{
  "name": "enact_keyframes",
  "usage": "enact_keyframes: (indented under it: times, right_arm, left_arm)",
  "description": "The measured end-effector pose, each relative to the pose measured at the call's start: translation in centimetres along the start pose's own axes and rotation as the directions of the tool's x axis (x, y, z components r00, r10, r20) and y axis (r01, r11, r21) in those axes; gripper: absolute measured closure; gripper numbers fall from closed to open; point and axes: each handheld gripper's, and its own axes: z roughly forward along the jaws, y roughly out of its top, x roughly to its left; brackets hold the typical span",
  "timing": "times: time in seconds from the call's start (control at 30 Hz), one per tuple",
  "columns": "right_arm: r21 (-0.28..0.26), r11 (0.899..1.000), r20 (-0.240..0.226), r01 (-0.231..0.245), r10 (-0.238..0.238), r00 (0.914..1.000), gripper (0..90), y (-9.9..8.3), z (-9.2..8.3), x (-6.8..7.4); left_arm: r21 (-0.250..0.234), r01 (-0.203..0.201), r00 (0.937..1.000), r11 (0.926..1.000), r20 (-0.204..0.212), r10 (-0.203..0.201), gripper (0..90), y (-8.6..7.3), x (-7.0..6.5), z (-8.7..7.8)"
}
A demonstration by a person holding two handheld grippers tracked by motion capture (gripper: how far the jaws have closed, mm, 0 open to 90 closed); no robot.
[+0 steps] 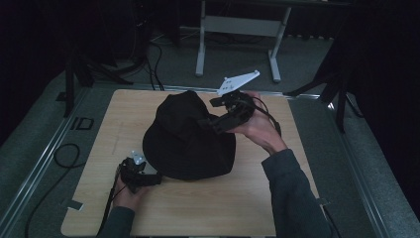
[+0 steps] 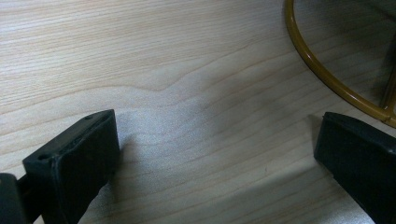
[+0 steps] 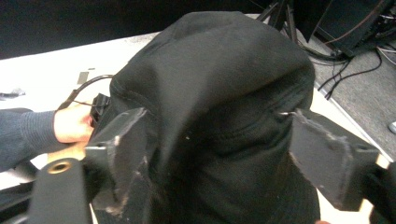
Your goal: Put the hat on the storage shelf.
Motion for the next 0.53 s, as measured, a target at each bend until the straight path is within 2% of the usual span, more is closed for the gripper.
enact_keyframes:
  times: [0.37,0.53]
  right_arm:
    - [-0.009,0.999,0.017,-0.053,0.053,0.9985,13.2,-1.0,-0.5,-0.5]
    - [-0.025,0.996,0.005,-0.088,0.088,0.9961,12.3,-1.3,-0.8,-0.7]
  left_arm:
    - [0.003,-0.004,1.0,1.0,0.0,0.004,0.3,0.0,0.0,0.0]
    - [0.004,-0.005,1.0,1.0,0.001,0.005,0.3,0.0,0.0,0.0]
